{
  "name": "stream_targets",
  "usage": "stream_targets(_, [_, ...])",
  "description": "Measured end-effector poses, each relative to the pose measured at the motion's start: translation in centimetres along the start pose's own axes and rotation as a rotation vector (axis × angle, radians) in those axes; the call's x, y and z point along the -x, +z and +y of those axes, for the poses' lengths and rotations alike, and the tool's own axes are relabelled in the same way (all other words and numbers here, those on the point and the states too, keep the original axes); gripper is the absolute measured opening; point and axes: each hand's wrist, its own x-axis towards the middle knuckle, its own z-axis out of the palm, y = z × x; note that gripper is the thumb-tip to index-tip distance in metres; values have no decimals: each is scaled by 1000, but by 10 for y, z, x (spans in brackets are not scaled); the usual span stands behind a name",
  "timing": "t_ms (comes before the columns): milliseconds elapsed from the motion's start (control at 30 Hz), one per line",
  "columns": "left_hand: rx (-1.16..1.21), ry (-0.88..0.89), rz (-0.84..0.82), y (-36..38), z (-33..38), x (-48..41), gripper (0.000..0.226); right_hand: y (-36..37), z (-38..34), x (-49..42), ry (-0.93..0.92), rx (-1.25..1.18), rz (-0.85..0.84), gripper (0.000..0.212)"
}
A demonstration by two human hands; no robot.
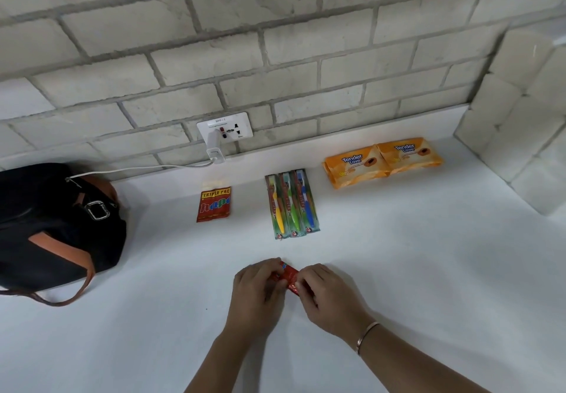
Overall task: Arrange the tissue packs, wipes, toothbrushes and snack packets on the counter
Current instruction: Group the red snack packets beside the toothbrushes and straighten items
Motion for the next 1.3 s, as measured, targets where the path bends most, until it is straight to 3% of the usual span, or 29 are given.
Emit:
stream_targets(200, [-122,223,-151,-17,-7,-14,46,0,0,-3,-43,58,-89,34])
stream_targets(333, [-190,341,-233,-23,-13,-24,31,4,3,-4,-67,49,-62,19])
stream_targets(467, [-212,444,-154,-23,-15,-23,20,9,6,-2,-47,26,-3,17])
stream_targets(533, [-176,408,-100,-26,-12,-23,21,8,4,-2,-35,20,11,19])
stream_targets(633, [4,201,-91,-31,-3,-26,24,3,1,-3,-13,28,11,21])
stream_targets(833, [22,-24,-247,-47,-13,-52,28,0,1,-4,63,102,-40,37])
stream_targets(933, [37,-144,-72,-52,-7,-59,37,-1,-3,-6,99,116,-53,40])
stream_targets(1067, [27,-327,156,-47,-2,-42,20,-2,-4,-7,131,116,-42,37])
stream_targets(1167, [-111,-186,183,-31,15,-6,13,-1,-3,-7,148,125,-46,39])
stream_targets(1300, [-287,-190,37,-4,37,31,38,0,-4,-9,168,152,-54,41])
